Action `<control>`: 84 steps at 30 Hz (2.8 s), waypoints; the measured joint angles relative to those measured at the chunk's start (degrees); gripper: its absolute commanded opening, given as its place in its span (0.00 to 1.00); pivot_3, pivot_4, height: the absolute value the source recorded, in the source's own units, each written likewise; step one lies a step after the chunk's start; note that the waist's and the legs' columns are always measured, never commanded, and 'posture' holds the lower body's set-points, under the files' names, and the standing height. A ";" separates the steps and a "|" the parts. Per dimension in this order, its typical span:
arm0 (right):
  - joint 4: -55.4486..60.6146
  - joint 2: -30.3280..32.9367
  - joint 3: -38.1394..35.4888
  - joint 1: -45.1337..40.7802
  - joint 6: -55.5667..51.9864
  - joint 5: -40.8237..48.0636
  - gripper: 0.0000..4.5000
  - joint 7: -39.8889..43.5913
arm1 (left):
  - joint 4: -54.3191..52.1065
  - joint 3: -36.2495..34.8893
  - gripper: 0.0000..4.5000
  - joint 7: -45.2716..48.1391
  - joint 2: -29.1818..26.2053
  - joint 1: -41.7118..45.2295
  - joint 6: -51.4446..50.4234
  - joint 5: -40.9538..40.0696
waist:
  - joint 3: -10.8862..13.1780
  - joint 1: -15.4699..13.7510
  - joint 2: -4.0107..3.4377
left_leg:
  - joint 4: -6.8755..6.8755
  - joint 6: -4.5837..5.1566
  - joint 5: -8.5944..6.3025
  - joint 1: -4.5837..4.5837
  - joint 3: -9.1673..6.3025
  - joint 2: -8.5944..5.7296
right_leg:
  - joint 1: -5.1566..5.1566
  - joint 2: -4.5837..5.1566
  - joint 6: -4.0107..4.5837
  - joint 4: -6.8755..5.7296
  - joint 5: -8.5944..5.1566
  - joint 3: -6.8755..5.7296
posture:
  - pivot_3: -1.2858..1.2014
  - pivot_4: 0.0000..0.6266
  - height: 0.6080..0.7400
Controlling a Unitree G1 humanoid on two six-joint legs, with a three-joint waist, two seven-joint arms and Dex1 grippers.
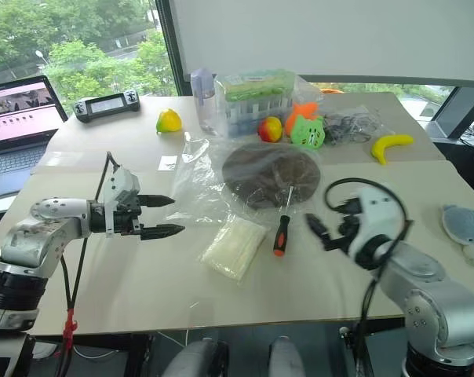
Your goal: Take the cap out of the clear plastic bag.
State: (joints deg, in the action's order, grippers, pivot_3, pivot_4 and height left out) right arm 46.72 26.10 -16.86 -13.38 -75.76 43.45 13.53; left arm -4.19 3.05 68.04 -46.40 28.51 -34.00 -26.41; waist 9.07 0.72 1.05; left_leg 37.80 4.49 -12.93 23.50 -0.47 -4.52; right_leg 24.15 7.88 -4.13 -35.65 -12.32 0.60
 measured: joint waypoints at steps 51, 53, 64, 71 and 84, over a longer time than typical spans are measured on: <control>-43.44 16.67 -6.36 4.18 36.68 -29.47 0.23 -1.03 | -5.00 3.34 1.00 -0.82 3.18 3.22 -1.20 -0.22 | 0.01 -1.21 0.12 | 0.07 -0.18 -0.03 -0.01 0.37 0.24 | -0.04 -0.36 0.15 0.17 0.10 0.14 | 0.52 0.24 0.99; -52.08 19.49 -8.39 3.94 40.47 -29.77 0.23 1.97 | -4.92 3.41 1.00 -1.03 3.20 3.19 -1.19 -0.16 | 0.01 -1.07 0.13 | 0.07 -0.16 -0.04 -0.05 0.42 0.29 | -0.10 -0.39 0.17 0.25 0.12 0.16 | 0.52 0.24 0.99; -86.73 25.44 -8.50 -3.93 60.27 -32.04 0.34 7.80 | -8.80 3.92 1.00 -3.83 4.77 2.98 -2.86 -0.78 | 0.02 0.23 0.12 | 0.07 -0.07 -0.10 -0.20 0.51 0.41 | -0.36 -0.43 0.19 0.44 0.15 0.23 | 0.52 0.24 0.99; -89.13 25.30 -8.20 -3.71 62.07 -32.59 0.89 9.10 | -11.11 3.93 1.00 -6.08 5.22 3.55 -6.60 -1.13 | 0.02 -0.07 0.12 | 0.09 0.00 -0.15 -0.36 0.44 0.41 | -0.69 -0.42 0.13 0.63 0.18 0.17 | 0.52 0.24 0.99; -81.14 23.86 -8.74 1.71 59.43 -30.91 0.99 9.53 | -13.57 4.37 1.00 -7.95 5.95 5.61 -10.00 -2.95 | 0.03 0.05 0.09 | 0.09 -0.01 -0.15 -0.40 0.43 0.41 | -0.69 -0.42 0.13 0.61 0.18 0.21 | 0.52 0.24 0.99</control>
State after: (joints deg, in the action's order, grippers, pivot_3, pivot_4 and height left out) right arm -34.42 49.96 -25.60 -11.67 -16.32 12.55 23.06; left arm -17.77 7.42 60.09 -40.46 34.12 -44.00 -29.35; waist 9.10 0.77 1.14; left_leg 37.89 4.48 -13.09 23.09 -0.04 -4.11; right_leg 23.46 7.46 -3.99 -35.04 -12.14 0.82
